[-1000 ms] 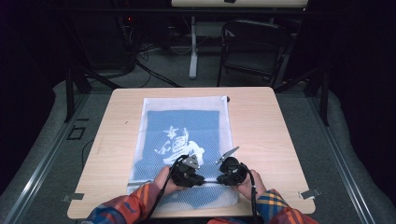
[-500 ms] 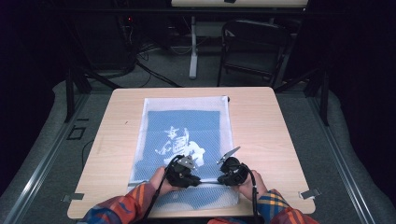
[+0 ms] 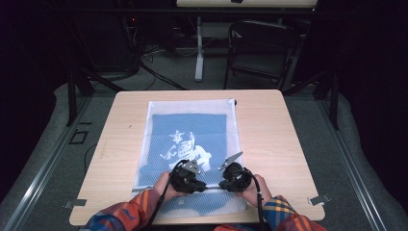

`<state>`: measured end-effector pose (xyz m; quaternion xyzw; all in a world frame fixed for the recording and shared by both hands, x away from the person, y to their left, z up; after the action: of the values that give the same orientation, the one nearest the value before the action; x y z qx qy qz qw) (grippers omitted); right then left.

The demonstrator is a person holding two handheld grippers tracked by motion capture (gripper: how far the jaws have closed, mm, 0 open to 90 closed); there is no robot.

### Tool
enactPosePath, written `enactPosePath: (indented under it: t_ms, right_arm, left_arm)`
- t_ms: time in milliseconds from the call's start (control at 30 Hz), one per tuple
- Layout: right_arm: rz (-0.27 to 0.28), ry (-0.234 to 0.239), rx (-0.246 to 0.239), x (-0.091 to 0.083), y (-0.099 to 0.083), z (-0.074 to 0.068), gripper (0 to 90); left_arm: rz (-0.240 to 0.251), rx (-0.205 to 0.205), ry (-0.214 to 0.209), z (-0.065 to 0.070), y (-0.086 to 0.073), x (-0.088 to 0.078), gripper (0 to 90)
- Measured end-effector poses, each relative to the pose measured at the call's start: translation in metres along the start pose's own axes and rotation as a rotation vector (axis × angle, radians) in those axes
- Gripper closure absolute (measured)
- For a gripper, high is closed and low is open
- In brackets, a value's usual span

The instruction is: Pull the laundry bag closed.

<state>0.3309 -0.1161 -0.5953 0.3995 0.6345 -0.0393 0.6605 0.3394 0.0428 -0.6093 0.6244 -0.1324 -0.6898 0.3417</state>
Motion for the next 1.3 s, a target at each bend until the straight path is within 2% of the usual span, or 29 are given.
enactPosePath:
  t_ms: [67,233,367,467,533,567,600,633,700,800,867,1000,1067,1100,1133,1200,1233,1300]
  right_arm:
    - [0.004,-0.005,-0.034,0.004,0.004,-0.005,90.0]
    - [0.047,0.000,-0.033,0.006,0.008,-0.003,90.0]
    - [0.024,-0.016,-0.043,0.012,0.009,-0.001,90.0]
    - [0.028,0.003,-0.004,0.012,0.008,0.001,90.0]
    - [0.015,0.008,0.001,0.011,0.007,0.003,90.0]
    - [0.019,0.005,0.016,0.011,0.007,0.002,90.0]
    - [0.015,0.001,0.014,0.011,0.006,0.003,90.0]
    - [0.011,-0.005,0.014,0.011,0.006,0.003,90.0]
    - [-0.002,-0.013,0.021,0.009,0.005,0.003,90.0]
    - [-0.015,-0.025,0.038,0.007,0.003,0.004,90.0]
    - [-0.010,-0.027,0.049,0.007,0.002,0.004,90.0]
    - [-0.022,-0.028,0.050,0.006,0.002,0.005,90.0]
    - [-0.010,-0.022,0.059,0.006,0.001,0.006,90.0]
    - [-0.010,-0.019,0.064,0.006,0.001,0.006,90.0]
    - [-0.008,-0.021,0.066,0.007,0.001,0.006,90.0]
    - [-0.008,-0.021,0.067,0.007,0.001,0.006,90.0]
    - [-0.011,-0.018,0.066,0.006,0.001,0.006,90.0]
    - [-0.012,-0.019,0.060,0.006,0.000,0.007,90.0]
  left_arm:
    - [0.002,0.002,-0.002,0.000,0.000,0.000,82.3]
    - [-0.001,0.007,-0.003,0.000,0.001,0.001,82.5]
    - [-0.005,0.014,-0.005,-0.001,0.002,0.001,82.5]
    - [-0.005,0.014,-0.008,-0.001,0.002,0.001,82.4]
    - [0.005,0.015,-0.011,-0.001,0.003,0.003,82.5]
    - [-0.002,0.018,-0.004,0.000,0.003,0.003,82.5]
    - [0.016,0.016,-0.018,0.000,0.004,0.004,82.5]
    - [0.007,0.020,-0.010,0.000,0.005,0.004,82.5]
    - [0.016,0.021,-0.025,0.001,0.006,0.006,82.5]
    - [-0.005,0.041,-0.011,0.001,0.009,0.007,82.5]
    - [0.012,0.036,-0.035,0.001,0.010,0.009,82.6]
    - [-0.008,0.034,-0.024,0.001,0.010,0.008,82.8]
    - [-0.015,0.039,-0.019,0.001,0.010,0.008,82.8]
    - [-0.003,0.035,-0.032,0.002,0.010,0.008,82.9]
    - [-0.018,0.036,-0.018,0.002,0.010,0.007,82.9]
    - [-0.027,0.034,-0.017,0.001,0.009,0.006,82.9]
    - [-0.014,0.025,-0.037,0.001,0.008,0.006,82.9]
    - [-0.027,0.020,-0.020,-0.001,0.007,0.003,82.9]
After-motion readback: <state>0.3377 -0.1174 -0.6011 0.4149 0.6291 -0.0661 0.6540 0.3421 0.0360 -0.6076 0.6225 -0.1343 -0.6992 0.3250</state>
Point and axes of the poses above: each handheld gripper's, and its own axes: x roughly forward along the jaws, y roughly out of its top, z roughly to its right, the point moved 5 cm from there along x, roughly forward along the jaws, and after that the axes turned 1 degree about x, right-handed, at the moved point
